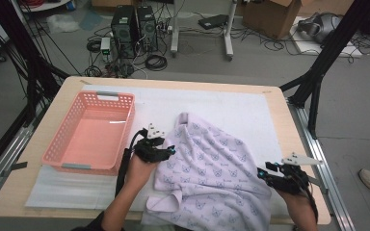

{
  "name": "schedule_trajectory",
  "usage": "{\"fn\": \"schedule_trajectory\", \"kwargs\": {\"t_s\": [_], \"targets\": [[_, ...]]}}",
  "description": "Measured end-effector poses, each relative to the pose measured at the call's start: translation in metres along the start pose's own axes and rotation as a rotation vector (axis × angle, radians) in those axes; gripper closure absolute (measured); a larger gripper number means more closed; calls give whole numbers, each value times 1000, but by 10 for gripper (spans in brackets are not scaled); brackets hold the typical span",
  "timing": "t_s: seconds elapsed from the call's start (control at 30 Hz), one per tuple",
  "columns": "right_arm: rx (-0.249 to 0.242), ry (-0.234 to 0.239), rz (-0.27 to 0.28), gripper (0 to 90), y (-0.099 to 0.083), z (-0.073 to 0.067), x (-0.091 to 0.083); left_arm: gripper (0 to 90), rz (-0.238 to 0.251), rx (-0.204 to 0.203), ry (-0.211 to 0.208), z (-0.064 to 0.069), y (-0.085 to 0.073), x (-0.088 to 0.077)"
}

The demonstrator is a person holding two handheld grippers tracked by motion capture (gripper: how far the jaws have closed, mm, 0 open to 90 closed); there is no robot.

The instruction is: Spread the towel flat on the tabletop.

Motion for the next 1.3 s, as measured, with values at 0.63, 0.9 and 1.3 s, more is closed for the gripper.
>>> {"fn": "schedule_trajectory", "kwargs": {"t_s": [0.63,0.9,1.3], "targets": [[-70,-42,-99,855,39,-20,91,871,-53,0,3,1,-2,13],[-104,44,-69,861,30,-26,52,871,31,1,-47,9,-11,-29],[-195,99,-180,864,-22,-33,4,864,25,29,-129,38,-45,-62]]}}
Point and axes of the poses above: each handheld gripper's, and its own axes: x roughly forward along the jaws, y roughly out of its top, z roughly to its right, the point moved 3 cm from there along x, roughly forward along the jaws, and after that the axes turned 13 degrees about x, right-handed, at the moved point
